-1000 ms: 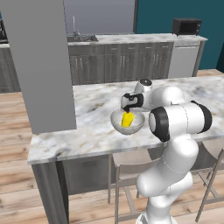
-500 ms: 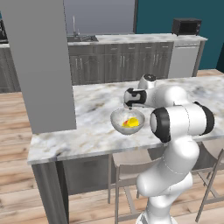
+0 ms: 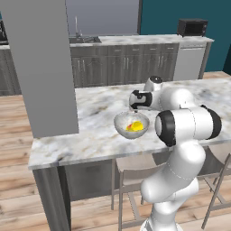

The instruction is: Place the cup inside the bowl on the dining table and move the bowl to any counter.

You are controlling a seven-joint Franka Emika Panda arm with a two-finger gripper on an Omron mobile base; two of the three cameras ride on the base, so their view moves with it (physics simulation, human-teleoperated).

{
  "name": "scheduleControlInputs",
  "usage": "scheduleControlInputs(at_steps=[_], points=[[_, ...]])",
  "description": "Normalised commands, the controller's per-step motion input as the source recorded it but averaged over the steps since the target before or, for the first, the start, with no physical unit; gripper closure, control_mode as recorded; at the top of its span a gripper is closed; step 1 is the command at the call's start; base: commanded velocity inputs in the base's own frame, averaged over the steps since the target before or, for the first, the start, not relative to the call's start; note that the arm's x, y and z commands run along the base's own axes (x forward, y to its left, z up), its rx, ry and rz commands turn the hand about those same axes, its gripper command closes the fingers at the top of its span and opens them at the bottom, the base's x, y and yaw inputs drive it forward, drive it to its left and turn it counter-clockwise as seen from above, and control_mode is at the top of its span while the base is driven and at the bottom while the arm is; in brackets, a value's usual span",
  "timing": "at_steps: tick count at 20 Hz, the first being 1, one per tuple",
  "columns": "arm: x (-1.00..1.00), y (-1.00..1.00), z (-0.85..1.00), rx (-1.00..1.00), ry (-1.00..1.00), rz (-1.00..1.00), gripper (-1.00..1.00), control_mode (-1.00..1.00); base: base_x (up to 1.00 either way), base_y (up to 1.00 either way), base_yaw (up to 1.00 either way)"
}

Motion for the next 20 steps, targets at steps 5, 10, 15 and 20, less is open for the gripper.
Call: scheduleControlInputs(at_steps=[5,10,15,20], points=[[0.0,-0.17,-0.02,0.0,0.0,0.0,-1.0,-1.0,0.0,0.0,0.0],[0.0,-0.18,-0.09,0.0,0.0,0.0,-1.0,-1.0,0.0,0.0,0.0],[-0.01,-0.07,-0.12,0.0,0.0,0.0,-1.0,-1.0,0.0,0.0,0.0],[-0.06,0.0,-0.2,0.0,0.0,0.0,-1.0,-1.0,0.0,0.0,0.0]])
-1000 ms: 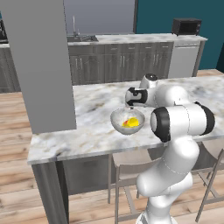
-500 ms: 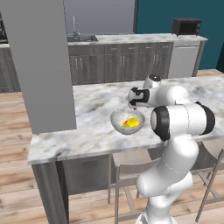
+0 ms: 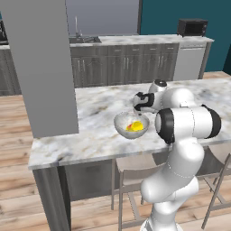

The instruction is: Place the cup inside the bowl on the dining table and move the bowl to any counter.

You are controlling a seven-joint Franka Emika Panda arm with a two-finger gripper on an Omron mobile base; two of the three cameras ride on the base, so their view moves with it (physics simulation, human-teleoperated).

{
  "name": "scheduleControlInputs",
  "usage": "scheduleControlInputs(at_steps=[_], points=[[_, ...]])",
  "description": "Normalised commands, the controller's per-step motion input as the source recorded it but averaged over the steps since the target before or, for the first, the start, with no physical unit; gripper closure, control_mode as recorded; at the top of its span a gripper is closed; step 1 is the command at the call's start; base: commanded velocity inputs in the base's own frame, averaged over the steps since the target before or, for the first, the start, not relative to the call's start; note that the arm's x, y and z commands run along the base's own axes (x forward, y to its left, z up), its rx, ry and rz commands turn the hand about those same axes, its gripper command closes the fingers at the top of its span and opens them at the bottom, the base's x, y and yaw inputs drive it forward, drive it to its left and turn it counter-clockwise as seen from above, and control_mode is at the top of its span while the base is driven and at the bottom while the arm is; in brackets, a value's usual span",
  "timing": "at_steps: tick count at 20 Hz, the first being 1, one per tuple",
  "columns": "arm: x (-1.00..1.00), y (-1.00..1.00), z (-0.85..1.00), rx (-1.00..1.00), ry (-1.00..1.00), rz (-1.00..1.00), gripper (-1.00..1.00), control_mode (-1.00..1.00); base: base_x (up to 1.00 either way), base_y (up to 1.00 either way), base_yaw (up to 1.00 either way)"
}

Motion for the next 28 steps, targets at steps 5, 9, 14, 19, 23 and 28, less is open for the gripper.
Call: scheduleControlInputs(at_steps=[5,9,14,19,23,28], points=[[-0.03,0.0,-0.09,0.0,0.0,0.0,-1.0,-1.0,0.0,0.0,0.0],[-0.03,0.0,-0.19,0.0,0.0,0.0,-1.0,-1.0,0.0,0.0,0.0],[-0.01,0.0,-0.07,0.0,0.0,0.0,-1.0,-1.0,0.0,0.0,0.0],[0.0,0.0,-0.11,0.0,0.0,0.0,-1.0,-1.0,0.0,0.0,0.0],[0.0,0.0,-0.11,0.0,0.0,0.0,-1.0,-1.0,0.0,0.0,0.0],[0.0,0.0,-0.1,0.0,0.0,0.0,-1.0,-1.0,0.0,0.0,0.0]])
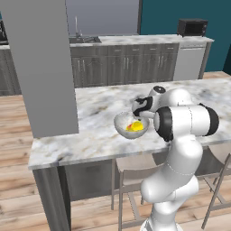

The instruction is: Place the cup inside the bowl on the dining table and move the bowl to any counter.

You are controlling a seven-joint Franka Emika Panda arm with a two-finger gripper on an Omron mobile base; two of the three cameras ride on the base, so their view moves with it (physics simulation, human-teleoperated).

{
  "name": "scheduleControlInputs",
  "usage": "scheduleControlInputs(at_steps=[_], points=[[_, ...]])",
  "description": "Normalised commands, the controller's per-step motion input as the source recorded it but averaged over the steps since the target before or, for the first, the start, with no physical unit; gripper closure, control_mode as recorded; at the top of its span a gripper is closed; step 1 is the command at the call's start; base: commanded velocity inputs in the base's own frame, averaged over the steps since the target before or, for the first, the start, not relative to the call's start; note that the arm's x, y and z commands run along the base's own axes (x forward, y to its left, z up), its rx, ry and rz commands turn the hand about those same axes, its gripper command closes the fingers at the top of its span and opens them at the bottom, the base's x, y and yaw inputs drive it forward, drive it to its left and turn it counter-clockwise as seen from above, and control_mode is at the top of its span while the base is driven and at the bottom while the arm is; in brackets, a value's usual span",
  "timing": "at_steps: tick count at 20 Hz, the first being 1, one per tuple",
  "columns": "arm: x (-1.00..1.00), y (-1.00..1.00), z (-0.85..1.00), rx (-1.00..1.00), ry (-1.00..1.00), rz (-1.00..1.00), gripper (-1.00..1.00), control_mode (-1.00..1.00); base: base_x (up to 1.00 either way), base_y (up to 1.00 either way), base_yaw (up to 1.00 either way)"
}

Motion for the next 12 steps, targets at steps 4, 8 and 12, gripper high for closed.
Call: scheduleControlInputs(at_steps=[4,8,12], points=[[0.0,0.0,-0.13,0.0,0.0,0.0,-1.0,-1.0,0.0,0.0,0.0],[0.0,0.0,-0.08,0.0,0.0,0.0,-1.0,-1.0,0.0,0.0,0.0],[0.0,0.0,-0.12,0.0,0.0,0.0,-1.0,-1.0,0.0,0.0,0.0]])
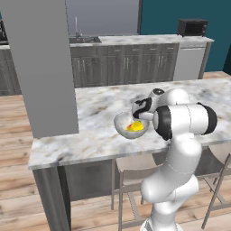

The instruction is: Place the cup inside the bowl on the dining table and move the bowl to any counter.

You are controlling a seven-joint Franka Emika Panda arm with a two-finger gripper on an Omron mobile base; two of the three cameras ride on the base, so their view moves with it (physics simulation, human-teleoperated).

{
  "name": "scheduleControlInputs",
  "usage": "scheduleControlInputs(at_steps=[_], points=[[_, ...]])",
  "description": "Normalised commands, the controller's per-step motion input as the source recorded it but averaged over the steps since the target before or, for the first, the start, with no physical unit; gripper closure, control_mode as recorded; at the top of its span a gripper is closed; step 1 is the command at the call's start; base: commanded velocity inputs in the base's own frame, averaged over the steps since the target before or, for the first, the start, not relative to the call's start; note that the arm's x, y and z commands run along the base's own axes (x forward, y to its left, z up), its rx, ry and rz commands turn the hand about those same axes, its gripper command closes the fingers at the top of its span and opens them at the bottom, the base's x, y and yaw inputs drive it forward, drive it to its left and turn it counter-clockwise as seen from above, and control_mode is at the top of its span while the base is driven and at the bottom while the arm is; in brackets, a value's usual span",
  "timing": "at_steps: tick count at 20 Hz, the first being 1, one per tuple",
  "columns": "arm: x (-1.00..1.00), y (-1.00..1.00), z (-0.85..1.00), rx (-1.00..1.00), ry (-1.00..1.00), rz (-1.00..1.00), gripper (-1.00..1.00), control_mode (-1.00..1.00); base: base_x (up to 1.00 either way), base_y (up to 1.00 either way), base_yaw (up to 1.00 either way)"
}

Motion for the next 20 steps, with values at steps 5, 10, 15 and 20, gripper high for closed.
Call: scheduleControlInputs(at_steps=[5,10,15,20], points=[[0.0,0.0,-0.06,0.0,0.0,0.0,-1.0,-1.0,0.0,0.0,0.0],[0.0,0.0,-0.05,0.0,0.0,0.0,-1.0,-1.0,0.0,0.0,0.0],[0.0,0.0,-0.01,0.0,0.0,0.0,-1.0,-1.0,0.0,0.0,0.0],[0.0,0.0,0.0,0.0,0.0,0.0,-1.0,-1.0,0.0,0.0,0.0]])
